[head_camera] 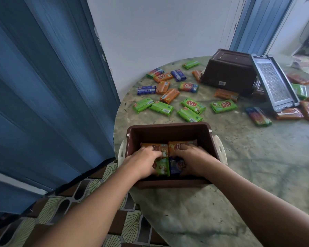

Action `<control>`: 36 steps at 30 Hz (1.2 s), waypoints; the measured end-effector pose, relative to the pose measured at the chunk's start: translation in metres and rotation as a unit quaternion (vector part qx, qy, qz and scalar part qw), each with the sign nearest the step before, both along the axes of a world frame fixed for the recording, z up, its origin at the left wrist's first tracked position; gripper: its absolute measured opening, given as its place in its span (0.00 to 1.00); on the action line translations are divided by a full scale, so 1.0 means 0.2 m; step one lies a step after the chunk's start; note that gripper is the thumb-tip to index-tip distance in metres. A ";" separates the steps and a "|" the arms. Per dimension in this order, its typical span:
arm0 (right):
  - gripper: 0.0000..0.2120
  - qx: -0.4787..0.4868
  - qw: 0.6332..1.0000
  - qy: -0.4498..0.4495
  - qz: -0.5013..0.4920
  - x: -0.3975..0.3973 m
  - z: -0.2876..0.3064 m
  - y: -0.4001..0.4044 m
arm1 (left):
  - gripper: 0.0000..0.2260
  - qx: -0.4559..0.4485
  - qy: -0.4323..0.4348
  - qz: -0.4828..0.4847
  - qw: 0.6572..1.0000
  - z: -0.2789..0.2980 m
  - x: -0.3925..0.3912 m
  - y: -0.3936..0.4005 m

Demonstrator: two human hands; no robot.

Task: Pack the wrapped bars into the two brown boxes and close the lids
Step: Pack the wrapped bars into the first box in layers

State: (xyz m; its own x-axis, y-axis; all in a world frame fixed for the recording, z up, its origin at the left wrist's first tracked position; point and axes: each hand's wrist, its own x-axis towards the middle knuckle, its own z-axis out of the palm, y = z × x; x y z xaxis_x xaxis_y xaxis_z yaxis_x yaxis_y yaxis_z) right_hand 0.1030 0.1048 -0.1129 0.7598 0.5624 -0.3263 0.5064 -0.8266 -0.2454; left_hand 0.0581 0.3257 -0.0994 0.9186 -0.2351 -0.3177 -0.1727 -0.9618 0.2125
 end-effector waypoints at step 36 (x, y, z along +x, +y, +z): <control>0.16 0.045 0.977 -0.143 -0.153 0.34 0.15 -0.04 | 0.20 0.023 -0.148 0.203 0.968 -0.04 0.40 0.21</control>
State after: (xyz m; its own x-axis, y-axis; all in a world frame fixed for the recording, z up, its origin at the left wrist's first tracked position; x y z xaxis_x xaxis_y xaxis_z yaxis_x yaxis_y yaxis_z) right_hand 0.1704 0.0972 -0.0833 0.9494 0.3121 -0.0364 0.2981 -0.9313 -0.2091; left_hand 0.1378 0.3667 -0.1065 0.9847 0.1721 -0.0287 0.1745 -0.9703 0.1675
